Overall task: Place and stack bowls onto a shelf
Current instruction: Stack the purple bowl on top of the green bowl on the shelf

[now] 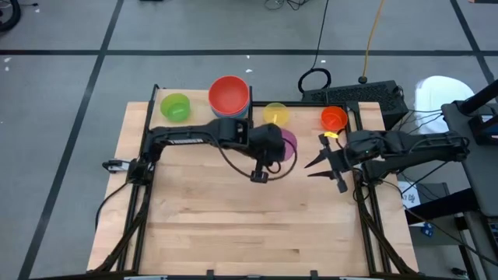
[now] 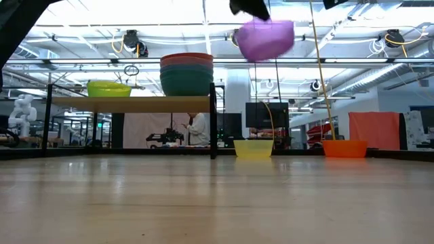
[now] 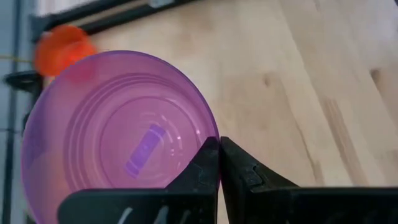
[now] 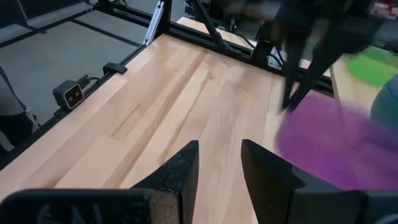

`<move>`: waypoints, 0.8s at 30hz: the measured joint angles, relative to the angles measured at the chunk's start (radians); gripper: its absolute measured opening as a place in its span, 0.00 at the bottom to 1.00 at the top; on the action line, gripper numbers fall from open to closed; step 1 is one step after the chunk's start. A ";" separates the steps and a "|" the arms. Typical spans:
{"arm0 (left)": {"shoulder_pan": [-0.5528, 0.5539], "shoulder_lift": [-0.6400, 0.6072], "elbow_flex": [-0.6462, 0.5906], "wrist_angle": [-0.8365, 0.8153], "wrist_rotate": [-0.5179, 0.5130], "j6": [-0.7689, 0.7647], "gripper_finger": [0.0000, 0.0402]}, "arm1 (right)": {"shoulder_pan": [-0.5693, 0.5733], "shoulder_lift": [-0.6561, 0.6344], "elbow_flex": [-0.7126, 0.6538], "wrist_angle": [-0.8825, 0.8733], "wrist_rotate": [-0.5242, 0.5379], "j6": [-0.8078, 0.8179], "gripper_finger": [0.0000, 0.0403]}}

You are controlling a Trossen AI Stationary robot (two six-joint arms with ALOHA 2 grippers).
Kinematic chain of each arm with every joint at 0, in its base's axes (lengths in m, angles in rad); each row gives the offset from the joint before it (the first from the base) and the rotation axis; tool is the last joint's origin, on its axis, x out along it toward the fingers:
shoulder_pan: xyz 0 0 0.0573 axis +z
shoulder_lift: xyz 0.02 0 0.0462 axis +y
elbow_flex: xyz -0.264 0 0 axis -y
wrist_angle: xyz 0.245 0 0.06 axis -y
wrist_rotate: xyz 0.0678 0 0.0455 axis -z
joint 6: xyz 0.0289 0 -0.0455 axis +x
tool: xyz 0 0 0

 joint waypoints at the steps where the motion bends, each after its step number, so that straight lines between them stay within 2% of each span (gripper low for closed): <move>1: 0.000 0.000 0.035 -0.024 -0.015 -0.019 0.00 | 0.000 -0.007 0.000 -0.012 0.000 -0.001 0.29; 9: -0.005 -0.138 0.032 -0.122 -0.212 -0.186 0.00 | 0.000 -0.038 0.000 -0.061 0.000 -0.010 0.29; 16: -0.014 -0.260 0.032 -0.145 -0.389 -0.307 0.00 | 0.000 -0.045 0.000 -0.065 0.000 -0.031 0.29; 24: -0.014 -0.382 0.032 -0.275 -0.580 -0.418 0.00 | -0.002 -0.045 0.000 -0.065 0.000 -0.039 0.29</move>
